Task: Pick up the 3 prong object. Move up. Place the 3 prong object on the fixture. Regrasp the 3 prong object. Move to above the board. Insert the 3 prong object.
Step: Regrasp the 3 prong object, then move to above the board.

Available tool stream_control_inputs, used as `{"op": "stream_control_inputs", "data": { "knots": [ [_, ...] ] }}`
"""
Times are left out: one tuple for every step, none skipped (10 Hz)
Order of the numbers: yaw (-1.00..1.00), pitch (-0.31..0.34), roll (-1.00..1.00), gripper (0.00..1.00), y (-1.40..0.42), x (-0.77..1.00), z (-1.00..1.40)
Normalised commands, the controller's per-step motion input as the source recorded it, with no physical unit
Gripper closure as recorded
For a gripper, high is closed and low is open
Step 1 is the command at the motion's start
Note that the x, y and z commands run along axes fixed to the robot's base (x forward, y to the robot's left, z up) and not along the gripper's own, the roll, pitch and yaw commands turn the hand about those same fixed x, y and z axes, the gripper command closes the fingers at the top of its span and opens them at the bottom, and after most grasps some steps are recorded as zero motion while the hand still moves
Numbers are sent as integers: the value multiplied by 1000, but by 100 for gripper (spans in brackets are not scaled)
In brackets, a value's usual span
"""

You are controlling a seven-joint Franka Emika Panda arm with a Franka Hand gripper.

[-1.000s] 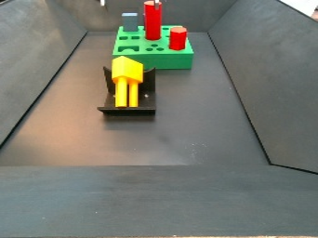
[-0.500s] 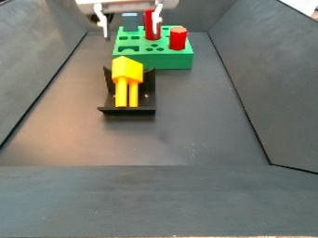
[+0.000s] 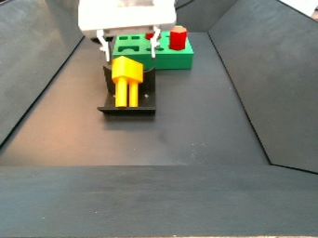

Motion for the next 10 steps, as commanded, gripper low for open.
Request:
{"op": "stream_control_inputs", "data": {
  "knots": [
    [96, 18, 105, 0, -13, 146, -863],
    [89, 17, 114, 0, -22, 121, -681],
    [85, 13, 122, 0, -24, 109, -547],
    [81, 17, 123, 0, -26, 104, -374],
    [67, 22, 122, 0, -27, 97, -295],
    [47, 10, 143, 0, -30, 65, -218],
    [45, 11, 144, 0, -38, 51, -192],
    [46, 13, 143, 0, -39, 49, -190],
    [0, 0, 0, 100, 0, 0, 0],
    [-232, 47, -51, 100, 147, -320, 1000]
  ]
}}
